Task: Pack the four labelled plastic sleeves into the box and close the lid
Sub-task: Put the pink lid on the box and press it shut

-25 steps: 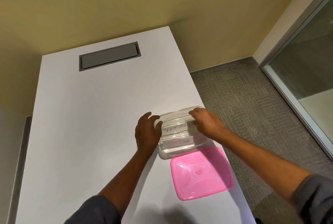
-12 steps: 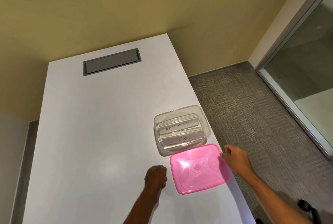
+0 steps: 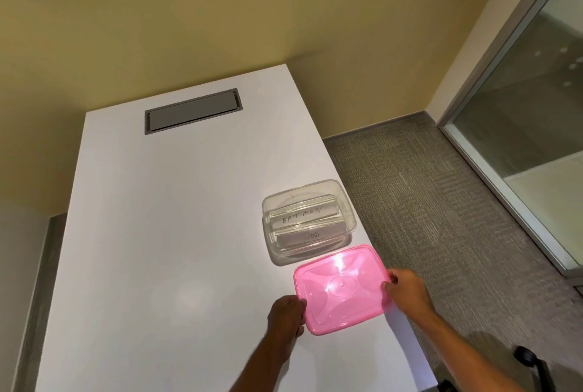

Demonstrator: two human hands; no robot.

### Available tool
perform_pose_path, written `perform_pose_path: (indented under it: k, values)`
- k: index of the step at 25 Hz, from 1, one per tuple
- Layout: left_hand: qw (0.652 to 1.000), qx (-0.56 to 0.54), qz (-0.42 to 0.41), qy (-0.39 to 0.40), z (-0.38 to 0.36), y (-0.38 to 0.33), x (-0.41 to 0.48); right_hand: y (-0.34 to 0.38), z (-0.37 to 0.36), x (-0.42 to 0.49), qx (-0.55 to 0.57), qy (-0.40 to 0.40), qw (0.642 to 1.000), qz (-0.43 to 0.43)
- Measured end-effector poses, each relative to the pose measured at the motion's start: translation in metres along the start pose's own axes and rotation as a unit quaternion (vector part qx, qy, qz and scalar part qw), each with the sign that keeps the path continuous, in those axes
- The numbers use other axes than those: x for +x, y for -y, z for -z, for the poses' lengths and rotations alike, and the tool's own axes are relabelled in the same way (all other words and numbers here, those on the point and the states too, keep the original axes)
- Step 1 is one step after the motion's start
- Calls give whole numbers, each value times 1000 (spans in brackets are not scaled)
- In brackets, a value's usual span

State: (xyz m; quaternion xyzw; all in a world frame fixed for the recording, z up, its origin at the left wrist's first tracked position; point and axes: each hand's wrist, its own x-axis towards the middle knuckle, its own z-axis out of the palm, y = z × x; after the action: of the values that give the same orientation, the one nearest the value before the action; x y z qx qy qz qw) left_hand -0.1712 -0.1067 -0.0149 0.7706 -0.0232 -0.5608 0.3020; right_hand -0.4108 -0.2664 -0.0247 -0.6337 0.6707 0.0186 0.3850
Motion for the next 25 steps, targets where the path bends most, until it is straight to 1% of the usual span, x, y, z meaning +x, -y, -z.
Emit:
perform_pose_path:
  k: [6, 8, 10, 13, 15, 18, 21, 25]
  values:
    - [999, -38, 14, 24, -1, 6, -20, -13, 28, -16, 54, -34, 998, 14]
    - [997, -71, 18, 19, -1, 2, -27, -12, 43, -25, 78, -50, 996, 19]
    - [993, -115, 22, 4, 0, -6, -33, -7, 58, -34, 110, -85, 990, 37]
    - [980, -198, 11, -1, 7, -22, -48, 9, 74, -47, 201, -125, 969, 70]
    - [969, -245, -11, 6, 13, -31, -59, 21, 83, -52, 274, -118, 950, 94]
    - [958, -280, -51, 22, 24, -44, -71, 39, 95, -54, 343, -87, 927, 127]
    - [958, -268, -100, 15, 34, -54, -79, 54, 104, -47, 393, -46, 908, 140]
    - [962, -220, -161, -29, 46, -64, -74, 72, 106, -30, 395, -4, 908, 137]
